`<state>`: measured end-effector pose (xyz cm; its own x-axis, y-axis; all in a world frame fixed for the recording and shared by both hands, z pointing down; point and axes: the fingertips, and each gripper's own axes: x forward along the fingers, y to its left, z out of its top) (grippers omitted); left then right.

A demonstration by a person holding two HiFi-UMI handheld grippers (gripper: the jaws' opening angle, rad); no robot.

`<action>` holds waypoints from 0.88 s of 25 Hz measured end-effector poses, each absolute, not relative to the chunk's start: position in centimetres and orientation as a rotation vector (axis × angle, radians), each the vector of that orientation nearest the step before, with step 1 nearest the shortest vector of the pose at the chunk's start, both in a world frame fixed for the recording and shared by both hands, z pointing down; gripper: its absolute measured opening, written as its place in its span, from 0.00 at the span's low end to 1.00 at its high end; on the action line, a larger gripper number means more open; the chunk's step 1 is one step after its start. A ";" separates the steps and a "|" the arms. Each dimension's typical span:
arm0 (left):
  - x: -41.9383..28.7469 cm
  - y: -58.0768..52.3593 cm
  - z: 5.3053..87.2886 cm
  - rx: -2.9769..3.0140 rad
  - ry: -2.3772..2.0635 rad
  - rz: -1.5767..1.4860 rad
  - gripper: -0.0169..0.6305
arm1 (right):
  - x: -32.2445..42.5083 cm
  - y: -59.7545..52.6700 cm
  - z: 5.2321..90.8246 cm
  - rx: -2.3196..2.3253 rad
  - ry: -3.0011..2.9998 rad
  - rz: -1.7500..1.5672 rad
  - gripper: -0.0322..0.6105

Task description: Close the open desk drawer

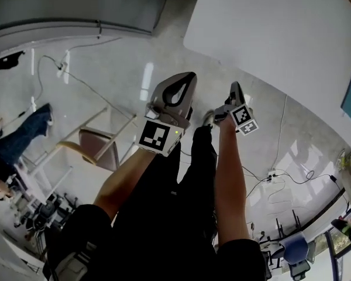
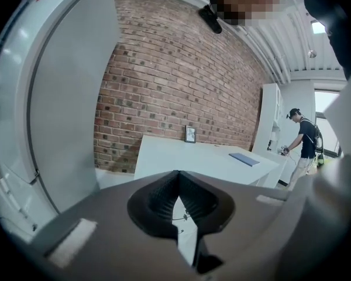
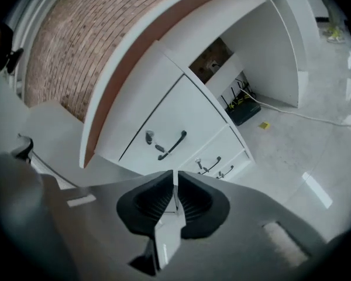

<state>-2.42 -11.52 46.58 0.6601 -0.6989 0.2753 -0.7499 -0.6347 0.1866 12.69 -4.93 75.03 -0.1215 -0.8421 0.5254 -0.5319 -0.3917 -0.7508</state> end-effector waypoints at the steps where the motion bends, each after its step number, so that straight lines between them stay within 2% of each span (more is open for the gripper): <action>1: -2.4 -11.6 45.8 2.591 -1.167 0.256 0.06 | 12.8 -4.3 74.0 -1.890 1.565 -1.523 0.09; 8: -4.1 -10.4 38.5 2.542 -1.233 0.219 0.06 | 13.6 -1.4 62.2 -2.077 1.831 -1.432 0.06; 14: -4.6 -9.5 32.2 2.578 -1.297 0.181 0.06 | 15.3 -2.3 49.0 -2.242 2.106 -1.097 0.05; 22: -4.1 -7.1 25.7 2.674 -1.301 0.117 0.06 | 15.5 -0.8 32.6 -2.228 2.253 -0.637 0.05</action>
